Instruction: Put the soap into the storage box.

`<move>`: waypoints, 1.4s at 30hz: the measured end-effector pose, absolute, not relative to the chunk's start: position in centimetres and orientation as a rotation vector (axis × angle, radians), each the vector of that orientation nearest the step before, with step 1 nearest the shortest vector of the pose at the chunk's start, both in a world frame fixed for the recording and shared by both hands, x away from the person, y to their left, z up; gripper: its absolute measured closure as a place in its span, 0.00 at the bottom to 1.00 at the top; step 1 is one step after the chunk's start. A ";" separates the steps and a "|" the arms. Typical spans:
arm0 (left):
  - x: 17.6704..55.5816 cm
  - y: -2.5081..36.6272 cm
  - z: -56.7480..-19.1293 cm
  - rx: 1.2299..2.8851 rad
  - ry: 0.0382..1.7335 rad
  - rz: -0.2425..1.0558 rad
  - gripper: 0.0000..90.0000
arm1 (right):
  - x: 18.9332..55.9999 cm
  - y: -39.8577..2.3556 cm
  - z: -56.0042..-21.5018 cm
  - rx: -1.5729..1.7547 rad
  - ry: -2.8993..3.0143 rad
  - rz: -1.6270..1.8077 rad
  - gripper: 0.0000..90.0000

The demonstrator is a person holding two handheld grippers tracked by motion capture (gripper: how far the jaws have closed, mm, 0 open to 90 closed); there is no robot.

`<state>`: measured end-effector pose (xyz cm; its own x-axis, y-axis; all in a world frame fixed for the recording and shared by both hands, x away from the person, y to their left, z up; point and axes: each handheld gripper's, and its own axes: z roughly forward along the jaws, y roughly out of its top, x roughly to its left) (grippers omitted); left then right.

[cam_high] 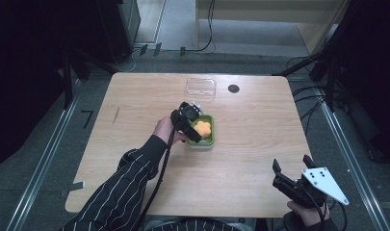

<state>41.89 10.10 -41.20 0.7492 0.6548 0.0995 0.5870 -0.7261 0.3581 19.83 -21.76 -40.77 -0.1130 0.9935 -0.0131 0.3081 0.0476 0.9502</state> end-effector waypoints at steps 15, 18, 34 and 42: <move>40.8 13.3 -40.7 2.663 1.036 0.294 0.10 | 20.0 -21.6 -40.8 1.356 1.542 1.103 0.15; 40.5 14.1 -40.7 2.666 1.058 0.286 0.10 | 20.0 -21.6 -40.8 1.355 1.542 1.104 0.15; 39.2 18.0 -41.4 2.684 1.156 0.257 0.07 | 20.0 -21.6 -40.7 1.354 1.543 1.104 0.15; 38.0 19.7 -41.7 2.695 1.199 0.273 0.07 | 20.0 -21.5 -40.7 1.354 1.543 1.104 0.15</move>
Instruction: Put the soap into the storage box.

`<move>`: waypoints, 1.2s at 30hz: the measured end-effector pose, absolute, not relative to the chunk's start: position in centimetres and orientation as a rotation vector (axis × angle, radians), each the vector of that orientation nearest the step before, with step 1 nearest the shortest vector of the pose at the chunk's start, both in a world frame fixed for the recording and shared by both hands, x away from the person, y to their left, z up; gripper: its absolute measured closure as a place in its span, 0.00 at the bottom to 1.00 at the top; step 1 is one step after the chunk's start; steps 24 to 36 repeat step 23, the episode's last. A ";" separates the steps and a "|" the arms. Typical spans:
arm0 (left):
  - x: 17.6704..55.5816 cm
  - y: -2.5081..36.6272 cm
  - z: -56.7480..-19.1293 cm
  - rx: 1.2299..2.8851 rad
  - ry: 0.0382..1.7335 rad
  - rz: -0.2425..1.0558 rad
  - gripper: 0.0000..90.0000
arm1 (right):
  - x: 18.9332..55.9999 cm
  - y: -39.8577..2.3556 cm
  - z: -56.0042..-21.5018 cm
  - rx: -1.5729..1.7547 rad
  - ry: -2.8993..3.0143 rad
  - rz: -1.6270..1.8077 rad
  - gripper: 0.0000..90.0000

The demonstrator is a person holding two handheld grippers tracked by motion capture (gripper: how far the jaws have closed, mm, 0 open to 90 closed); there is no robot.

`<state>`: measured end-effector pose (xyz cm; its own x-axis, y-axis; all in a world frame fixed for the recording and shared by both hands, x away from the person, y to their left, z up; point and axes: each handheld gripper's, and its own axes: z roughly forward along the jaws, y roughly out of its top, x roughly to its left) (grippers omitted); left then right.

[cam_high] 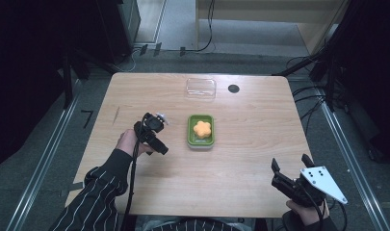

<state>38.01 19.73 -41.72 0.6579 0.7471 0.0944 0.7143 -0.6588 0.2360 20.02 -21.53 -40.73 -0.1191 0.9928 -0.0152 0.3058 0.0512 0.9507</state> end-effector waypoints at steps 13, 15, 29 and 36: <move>35.1 21.6 -42.9 2.713 1.243 0.246 0.07 | 20.2 -21.4 -40.7 1.347 1.550 1.109 0.15; 34.7 21.9 -43.2 2.720 1.249 0.245 0.07 | 20.2 -21.4 -40.7 1.346 1.550 1.112 0.15; 33.7 22.5 -43.8 2.729 1.251 0.241 0.07 | 20.6 -21.2 -40.8 1.341 1.558 1.122 0.15; 33.7 22.5 -43.8 2.729 1.251 0.241 0.07 | 20.6 -21.2 -40.8 1.341 1.558 1.122 0.15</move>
